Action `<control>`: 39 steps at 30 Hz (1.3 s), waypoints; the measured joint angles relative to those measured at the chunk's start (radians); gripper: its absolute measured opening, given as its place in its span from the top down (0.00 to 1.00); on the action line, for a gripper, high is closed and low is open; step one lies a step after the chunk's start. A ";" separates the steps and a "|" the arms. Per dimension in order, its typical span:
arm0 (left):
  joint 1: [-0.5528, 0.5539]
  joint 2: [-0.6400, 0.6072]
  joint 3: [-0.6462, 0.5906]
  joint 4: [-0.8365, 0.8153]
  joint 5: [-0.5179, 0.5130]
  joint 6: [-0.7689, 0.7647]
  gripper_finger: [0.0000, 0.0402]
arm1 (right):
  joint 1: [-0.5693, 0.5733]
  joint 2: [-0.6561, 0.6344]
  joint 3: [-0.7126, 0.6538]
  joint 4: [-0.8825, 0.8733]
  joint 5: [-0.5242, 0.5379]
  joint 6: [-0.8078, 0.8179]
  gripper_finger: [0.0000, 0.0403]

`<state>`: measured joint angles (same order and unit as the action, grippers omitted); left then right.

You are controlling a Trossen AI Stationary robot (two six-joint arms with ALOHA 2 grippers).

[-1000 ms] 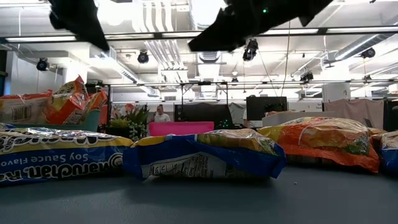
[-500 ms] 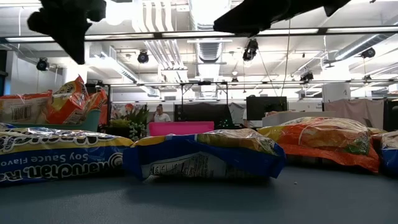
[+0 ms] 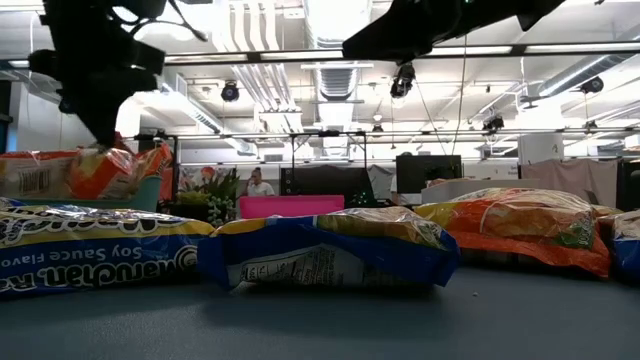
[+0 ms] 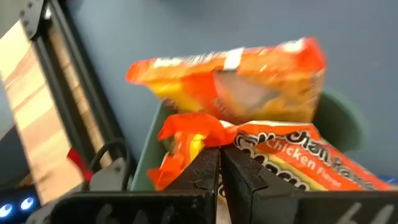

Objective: Sort Maruchan noodles
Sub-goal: Put the orange noodle pack into the green bin, then put the red noodle pack into the white bin

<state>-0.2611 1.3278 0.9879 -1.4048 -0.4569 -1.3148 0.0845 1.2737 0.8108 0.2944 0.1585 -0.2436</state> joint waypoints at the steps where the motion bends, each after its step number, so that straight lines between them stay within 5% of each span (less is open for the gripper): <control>1: 0.000 0.003 -0.001 -0.018 0.012 -0.008 1.00 | 0.000 0.003 0.000 0.002 0.000 0.000 0.64; 23: 0.001 0.033 0.071 -0.172 -0.031 0.006 1.00 | 0.000 0.005 0.000 -0.003 0.000 0.060 0.65; 33: -0.023 -0.049 0.120 0.042 -0.180 0.367 1.00 | 0.002 0.005 0.000 -0.099 -0.001 0.317 0.66; 39: -0.072 -0.049 0.080 0.461 -0.095 0.878 1.00 | 0.014 0.004 0.006 -0.253 -0.035 0.548 0.68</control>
<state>-0.3329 1.2785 1.0679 -0.9439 -0.5520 -0.4367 0.0982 1.2781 0.8171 0.0414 0.1235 0.3049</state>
